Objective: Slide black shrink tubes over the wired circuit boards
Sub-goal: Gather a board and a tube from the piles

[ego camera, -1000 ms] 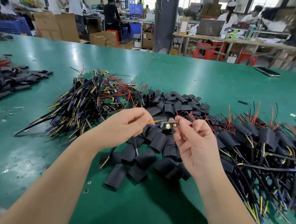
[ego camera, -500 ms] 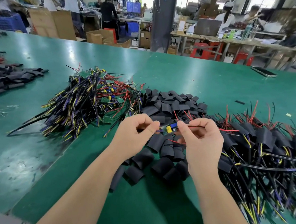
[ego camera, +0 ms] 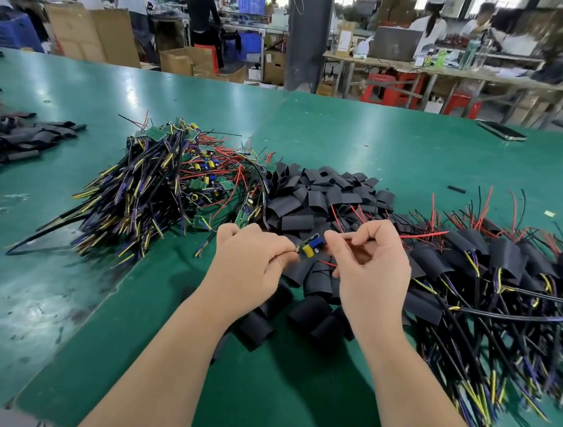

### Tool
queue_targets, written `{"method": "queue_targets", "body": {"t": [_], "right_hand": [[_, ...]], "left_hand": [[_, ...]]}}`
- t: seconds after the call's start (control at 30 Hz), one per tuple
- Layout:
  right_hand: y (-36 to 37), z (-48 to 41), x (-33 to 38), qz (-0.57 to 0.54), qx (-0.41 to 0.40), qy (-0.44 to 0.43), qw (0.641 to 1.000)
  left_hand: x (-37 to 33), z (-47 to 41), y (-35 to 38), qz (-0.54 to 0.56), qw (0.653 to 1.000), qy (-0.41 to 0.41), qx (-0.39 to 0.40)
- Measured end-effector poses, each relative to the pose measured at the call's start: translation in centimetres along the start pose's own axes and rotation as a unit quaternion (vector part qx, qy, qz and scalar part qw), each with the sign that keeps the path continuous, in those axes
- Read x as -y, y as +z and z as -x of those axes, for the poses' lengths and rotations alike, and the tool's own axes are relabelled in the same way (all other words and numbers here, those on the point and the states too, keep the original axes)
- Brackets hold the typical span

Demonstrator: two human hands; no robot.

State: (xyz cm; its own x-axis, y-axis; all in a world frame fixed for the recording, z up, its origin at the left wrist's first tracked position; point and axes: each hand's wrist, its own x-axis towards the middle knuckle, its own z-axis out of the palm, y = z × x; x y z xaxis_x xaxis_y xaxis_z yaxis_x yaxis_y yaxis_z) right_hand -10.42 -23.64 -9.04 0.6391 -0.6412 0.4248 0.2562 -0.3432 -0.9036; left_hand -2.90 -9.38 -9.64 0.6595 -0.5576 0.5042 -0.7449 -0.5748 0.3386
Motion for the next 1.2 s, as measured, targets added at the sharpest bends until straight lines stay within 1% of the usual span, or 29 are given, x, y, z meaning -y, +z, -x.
{"method": "queue_targets", "body": {"t": [0.07,0.13,0.2,0.23,0.3,0.37,0.4,0.43,0.6,0.67,0.73,0.9,0.97,1.07,1.2], "right_hand": [[0.1,0.1,0.0,0.036,0.026,-0.043,0.998],[0.0,0.3,0.1,0.085,0.071,-0.109,0.988],[0.1,0.4,0.0,0.160,0.146,-0.177,0.960],[0.1,0.5,-0.1,0.200,0.202,-0.202,0.937],[0.4,0.7,-0.3,0.270,0.331,-0.191,0.884],[0.8,1.1,-0.9,0.309,0.424,-0.154,0.837],[1.1,1.1,-1.1,0.313,0.451,-0.135,0.825],[1.4,1.2,-1.2,0.318,0.464,-0.133,0.816],[1.7,0.6,-1.1,0.332,0.490,-0.109,0.799],[1.5,0.6,-1.2,0.324,0.493,-0.098,0.802],[1.6,0.6,-1.3,0.322,0.479,-0.098,0.811],[2.0,1.2,-1.1,0.357,0.430,-0.149,0.816],[2.0,1.5,-1.2,0.353,0.405,-0.156,0.829],[2.0,1.3,-1.3,0.330,0.354,-0.157,0.861],[1.0,0.8,-1.1,0.260,0.303,-0.117,0.909]], "left_hand": [[0.1,0.3,0.0,-0.001,0.999,-0.031,-0.033],[0.6,0.3,-0.2,-0.014,0.995,-0.062,-0.077],[1.3,0.3,-0.4,-0.026,0.989,-0.093,-0.110],[1.5,0.3,-0.4,-0.029,0.987,-0.104,-0.121],[1.9,0.4,-0.4,-0.030,0.985,-0.115,-0.129],[2.0,0.5,-0.2,-0.033,0.985,-0.119,-0.120],[2.1,0.5,-0.2,-0.034,0.986,-0.119,-0.115],[2.1,0.5,-0.1,-0.033,0.986,-0.120,-0.110],[2.0,0.5,-0.1,-0.036,0.986,-0.123,-0.106],[2.0,0.6,-0.1,-0.038,0.986,-0.121,-0.108],[1.9,0.6,0.0,-0.039,0.986,-0.121,-0.108],[1.9,0.6,0.1,-0.038,0.985,-0.127,-0.112],[2.0,0.5,0.1,-0.034,0.984,-0.131,-0.112],[1.9,0.4,0.0,-0.022,0.982,-0.137,-0.126],[1.9,0.4,-0.3,0.018,0.974,-0.164,-0.152]]}}
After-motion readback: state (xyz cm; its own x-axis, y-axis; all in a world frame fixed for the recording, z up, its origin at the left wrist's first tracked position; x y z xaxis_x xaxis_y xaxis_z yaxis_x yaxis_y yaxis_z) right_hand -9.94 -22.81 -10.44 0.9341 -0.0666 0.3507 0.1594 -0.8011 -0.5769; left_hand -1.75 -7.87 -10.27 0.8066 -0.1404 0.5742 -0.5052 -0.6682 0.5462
